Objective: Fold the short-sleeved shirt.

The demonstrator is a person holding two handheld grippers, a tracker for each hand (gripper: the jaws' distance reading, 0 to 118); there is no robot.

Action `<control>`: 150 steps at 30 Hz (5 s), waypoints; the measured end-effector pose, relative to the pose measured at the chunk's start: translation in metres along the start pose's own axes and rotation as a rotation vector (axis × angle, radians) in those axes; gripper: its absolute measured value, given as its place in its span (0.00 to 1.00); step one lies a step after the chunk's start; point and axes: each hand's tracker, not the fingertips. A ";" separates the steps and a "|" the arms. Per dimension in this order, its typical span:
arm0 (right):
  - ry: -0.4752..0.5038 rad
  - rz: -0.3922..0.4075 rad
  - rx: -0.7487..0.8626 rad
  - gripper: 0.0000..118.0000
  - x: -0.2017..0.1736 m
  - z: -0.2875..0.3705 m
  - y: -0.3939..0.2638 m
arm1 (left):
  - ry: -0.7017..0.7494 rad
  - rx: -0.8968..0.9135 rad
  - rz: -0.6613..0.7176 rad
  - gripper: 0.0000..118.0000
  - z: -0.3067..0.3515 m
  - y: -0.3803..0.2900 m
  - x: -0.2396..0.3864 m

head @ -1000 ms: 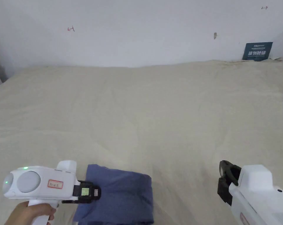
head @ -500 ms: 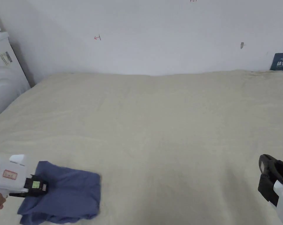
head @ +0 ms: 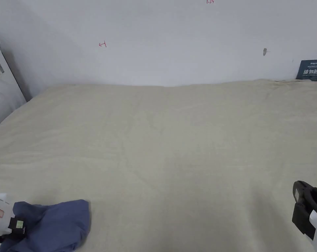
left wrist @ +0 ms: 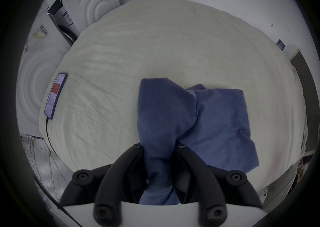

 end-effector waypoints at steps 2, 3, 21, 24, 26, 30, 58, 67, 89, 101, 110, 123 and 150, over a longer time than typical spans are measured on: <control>0.000 0.000 -0.001 0.00 0.000 0.001 0.000 | 0.016 -0.003 -0.010 0.19 -0.007 -0.002 0.003; -0.002 0.000 -0.003 0.00 -0.001 0.000 0.002 | 0.036 -0.005 -0.014 0.22 -0.009 -0.003 0.006; 0.017 -0.020 0.060 0.00 0.012 0.000 0.020 | 0.082 0.407 0.027 1.00 0.092 -0.002 0.017; 0.022 -0.015 0.091 0.00 0.018 0.010 0.037 | 0.053 0.503 0.005 1.00 0.124 -0.004 0.034; 0.023 -0.011 0.111 0.00 0.020 0.014 0.043 | 0.001 0.580 -0.001 1.00 0.145 -0.008 0.045; 0.026 -0.005 0.143 0.00 0.026 0.015 0.053 | -0.040 0.731 -0.032 1.00 0.184 -0.018 0.074; -0.091 0.005 0.249 0.00 0.026 0.010 0.049 | -0.164 1.226 -0.109 0.00 0.164 -0.129 0.276; -0.117 0.003 0.254 0.00 0.021 0.001 0.038 | -0.153 1.259 -0.128 0.00 0.148 -0.144 0.298; -0.108 0.010 0.253 0.00 0.039 0.034 0.044 | -0.155 1.260 -0.114 0.00 0.149 -0.148 0.298; -0.102 0.009 0.255 0.00 0.040 0.027 0.037 | -0.155 1.259 -0.088 0.00 0.148 -0.147 0.293; -0.095 0.016 0.253 0.03 0.037 0.027 0.036 | -0.179 1.257 -0.071 0.15 0.147 -0.146 0.288; -0.090 0.005 0.262 0.97 0.033 0.030 0.039 | -0.198 1.242 -0.032 1.00 0.147 -0.144 0.280; -0.064 -0.009 0.262 1.00 0.027 0.033 0.042 | -0.190 1.253 -0.041 1.00 0.148 -0.145 0.273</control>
